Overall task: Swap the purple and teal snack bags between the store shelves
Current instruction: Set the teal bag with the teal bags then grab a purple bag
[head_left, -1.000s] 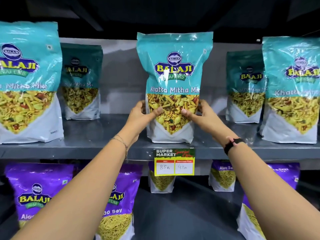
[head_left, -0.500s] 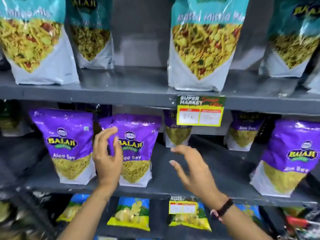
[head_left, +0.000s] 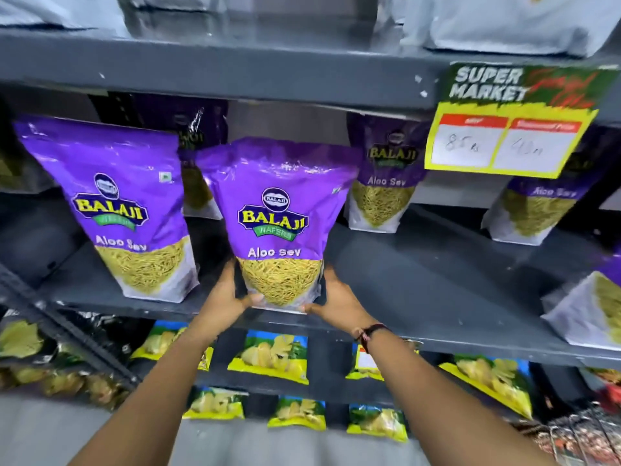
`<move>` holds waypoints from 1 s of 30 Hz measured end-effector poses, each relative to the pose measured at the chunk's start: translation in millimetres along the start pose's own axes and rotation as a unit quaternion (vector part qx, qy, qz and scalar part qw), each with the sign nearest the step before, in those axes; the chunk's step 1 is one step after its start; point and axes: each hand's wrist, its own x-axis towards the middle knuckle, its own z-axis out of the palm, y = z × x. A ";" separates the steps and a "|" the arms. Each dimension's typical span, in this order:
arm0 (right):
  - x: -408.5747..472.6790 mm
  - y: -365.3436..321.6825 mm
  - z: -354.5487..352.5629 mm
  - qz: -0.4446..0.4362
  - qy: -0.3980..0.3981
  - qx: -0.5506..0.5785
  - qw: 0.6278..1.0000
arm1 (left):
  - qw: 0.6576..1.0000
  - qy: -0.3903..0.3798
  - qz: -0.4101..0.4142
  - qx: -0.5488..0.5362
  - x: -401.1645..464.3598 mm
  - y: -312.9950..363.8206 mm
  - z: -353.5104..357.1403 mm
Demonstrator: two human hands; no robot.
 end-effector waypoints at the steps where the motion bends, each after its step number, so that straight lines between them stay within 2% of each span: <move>1: 1.0 -0.1 1.3 -0.003 0.012 0.003 1.000 | 1.000 0.001 -0.009 -0.019 2.5 0.9 0.7; 3: 1.2 1.4 1.3 -0.006 0.037 0.018 0.999 | 0.999 -0.003 -0.007 -0.046 3.1 6.1 4.9; 8: -11.5 14.5 -19.9 -0.006 0.053 0.004 0.999 | 0.999 0.014 0.004 -0.039 1.9 14.9 26.0; 14: -41.9 44.6 -69.5 0.025 0.068 -0.012 0.997 | 0.998 -0.020 0.005 -0.052 -3.9 41.1 81.2; 18: -57.8 62.2 -99.1 0.031 0.080 -0.034 0.996 | 0.999 -0.025 0.014 -0.025 -7.1 59.4 115.5; 30: -71.5 79.6 -125.1 0.061 0.058 -0.026 0.996 | 0.999 -0.033 0.028 0.021 -10.2 73.7 149.2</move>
